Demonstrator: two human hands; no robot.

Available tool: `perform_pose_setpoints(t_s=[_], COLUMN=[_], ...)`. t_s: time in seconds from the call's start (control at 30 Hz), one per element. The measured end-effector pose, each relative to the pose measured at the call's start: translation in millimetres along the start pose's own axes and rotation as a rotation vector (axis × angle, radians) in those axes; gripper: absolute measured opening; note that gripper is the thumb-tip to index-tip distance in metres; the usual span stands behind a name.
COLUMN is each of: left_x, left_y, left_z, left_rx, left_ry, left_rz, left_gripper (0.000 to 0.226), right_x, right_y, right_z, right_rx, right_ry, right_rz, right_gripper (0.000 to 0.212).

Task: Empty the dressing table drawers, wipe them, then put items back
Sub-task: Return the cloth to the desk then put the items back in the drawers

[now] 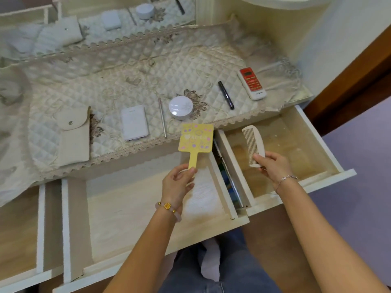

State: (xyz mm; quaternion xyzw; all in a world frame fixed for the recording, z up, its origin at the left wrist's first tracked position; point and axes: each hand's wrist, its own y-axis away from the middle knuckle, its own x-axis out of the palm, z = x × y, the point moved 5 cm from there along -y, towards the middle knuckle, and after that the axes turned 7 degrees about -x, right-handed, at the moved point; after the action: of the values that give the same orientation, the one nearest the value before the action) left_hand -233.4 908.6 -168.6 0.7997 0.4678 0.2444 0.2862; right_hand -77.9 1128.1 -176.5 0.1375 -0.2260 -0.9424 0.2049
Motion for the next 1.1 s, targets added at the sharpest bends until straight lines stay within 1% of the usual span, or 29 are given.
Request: perform_pose_setpoints(t_s=[0.1,0.23,0.4,0.5,0.6,0.7,0.87,1.0,1.1], left_x=[30.4,76.2,136.6,166.7,190.9,210.5,224.3,226.0,226.6], left_y=[2.2,1.8,-2.7,-7.0,-16.4,-28.6,-54.2,-75.0,-85.4], left_z=[15.1,40.3,73.0,86.4,95.9,102.9,117.7,132.0,137.2], left_rx=[-0.024,-0.070,-0.118,-0.154,-0.170,-0.194,-0.256,-0.322,-0.337], left_ry=[-0.038,-0.057,0.003,0.080,0.125,0.167,0.154,0.158,0.129], left_rz=[0.008,-0.014,-0.090,-0.133,-0.161,-0.188,-0.245,-0.287,-0.305], left_gripper=[0.018,0.018,0.024,0.020,0.022,0.020,0.021,0.019,0.018], right_x=[-27.6,-55.1,-88.0,-105.8,-117.1,-120.1,-118.9,-119.1,-118.6], right_y=[-15.2,-38.1,-65.5,-82.1,-100.4,-118.0,-137.2,-152.4,-159.6], right_z=[-6.2,-10.8,-14.5,-16.7,-23.5,-33.4,-50.0,-58.8,-61.0], right_rx=[0.007,0.039,0.076,0.093,0.128,0.181,0.238,0.277,0.280], right_ry=[0.017,0.095,0.143,0.152,0.157,0.144,0.155,0.172,0.176], right_rz=[-0.011,0.047,0.128,0.146,0.159,0.170,0.201,0.189,0.177], right_gripper=[0.032,0.029,0.023,0.023,0.022,0.014,0.030,0.033,0.033])
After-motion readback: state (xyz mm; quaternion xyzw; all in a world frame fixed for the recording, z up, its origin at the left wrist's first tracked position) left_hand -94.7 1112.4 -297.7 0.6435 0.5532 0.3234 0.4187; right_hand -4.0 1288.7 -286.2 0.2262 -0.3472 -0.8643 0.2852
